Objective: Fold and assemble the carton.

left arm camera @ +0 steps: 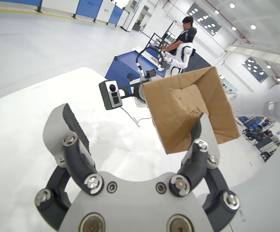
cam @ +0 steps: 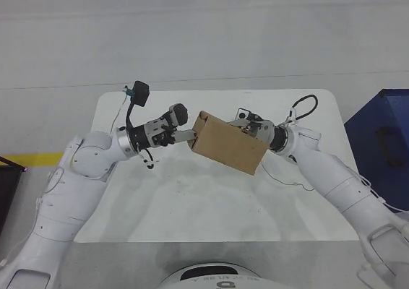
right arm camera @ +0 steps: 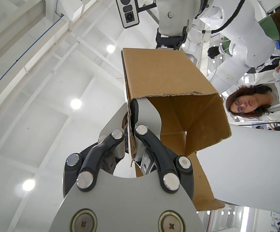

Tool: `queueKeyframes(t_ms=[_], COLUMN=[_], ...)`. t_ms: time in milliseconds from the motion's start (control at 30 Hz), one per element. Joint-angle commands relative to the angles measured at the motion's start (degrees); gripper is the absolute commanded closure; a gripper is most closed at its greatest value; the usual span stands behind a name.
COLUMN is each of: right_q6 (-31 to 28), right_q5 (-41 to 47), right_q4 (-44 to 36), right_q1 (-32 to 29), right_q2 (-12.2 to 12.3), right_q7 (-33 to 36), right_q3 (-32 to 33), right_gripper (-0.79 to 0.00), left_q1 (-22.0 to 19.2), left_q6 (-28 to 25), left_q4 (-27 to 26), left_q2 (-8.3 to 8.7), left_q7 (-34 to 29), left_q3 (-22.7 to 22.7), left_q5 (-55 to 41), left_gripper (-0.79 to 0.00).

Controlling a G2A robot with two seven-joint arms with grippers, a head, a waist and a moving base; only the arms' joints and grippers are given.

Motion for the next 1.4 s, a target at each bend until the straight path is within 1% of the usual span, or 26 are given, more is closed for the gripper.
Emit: queueKeyframes(t_ms=[0, 133, 267, 433, 533, 633, 767, 933, 967, 1067, 1167, 1367], right_q6=[0.3, 1.4, 2.1, 3.0, 3.2, 3.0, 3.0, 2.9, 3.7, 4.1, 3.6, 3.6], right_q5=[-0.3, -1.8, -3.1, -4.3, -5.1, -5.4, -5.4, -5.3, -5.0, -3.7, -2.1, -1.9], right_q4=[-0.3, -1.0, -1.3, -1.2, -1.3, -0.9, -0.9, -1.2, -1.6, -1.3, 0.2, 0.4], right_q1=[-0.3, -0.8, -1.0, -1.2, -1.3, -1.4, -1.4, -1.7, -2.0, -2.1, -2.2, -2.3], right_q2=[0.0, -0.1, -0.3, -0.5, -0.5, -0.5, -0.5, -0.5, -0.5, 0.0, 0.7, 0.8], right_q7=[-0.1, -0.2, 0.1, 1.5, 2.6, 3.6, 3.6, 3.0, 3.0, 2.6, 3.1, 3.1], right_q3=[0.5, 1.1, 1.5, 2.1, 2.5, 3.1, 3.1, 3.2, 3.4, 3.9, 4.9, 5.2], right_gripper=[0.000, 0.000, 0.000, 0.000, 0.000, 0.000, 0.000, 0.000, 0.000, 0.000, 0.000, 0.000], left_q1=[0.4, 0.6, 0.7, 0.7, 0.8, 1.6, 3.6, 6.1, 6.4, 7.2, 7.7, 7.8], left_q6=[0.8, 2.2, 2.5, 3.5, 2.9, 0.9, -1.4, -2.7, -2.9, -3.9, -4.4, -4.5], left_q4=[-0.1, -0.4, -0.7, -1.1, -1.0, -0.7, -0.4, 0.4, 0.6, 1.8, 4.0, 4.3], left_q2=[-0.07, -0.20, -0.25, -0.17, -0.06, 0.27, 0.98, 1.75, 1.86, 2.12, 2.31, 2.34], left_q7=[1.3, 3.1, 3.7, 1.9, 1.2, 0.5, -0.6, -1.1, -1.2, -2.0, -2.6, -2.7], left_q3=[0.2, 0.5, 0.7, 0.9, 0.5, -1.0, -4.5, -8.6, -9.1, -10.1, -10.7, -10.8], left_q5=[1.3, 3.8, 4.5, 4.3, 2.7, -0.2, -4.1, -6.6, -7.0, -8.4, -10.0, -10.5], left_gripper=[-0.785, -0.785, -0.785, -0.785, -0.785, -0.785, -0.785, -0.785, -0.785, -0.785, -0.785, -0.785])
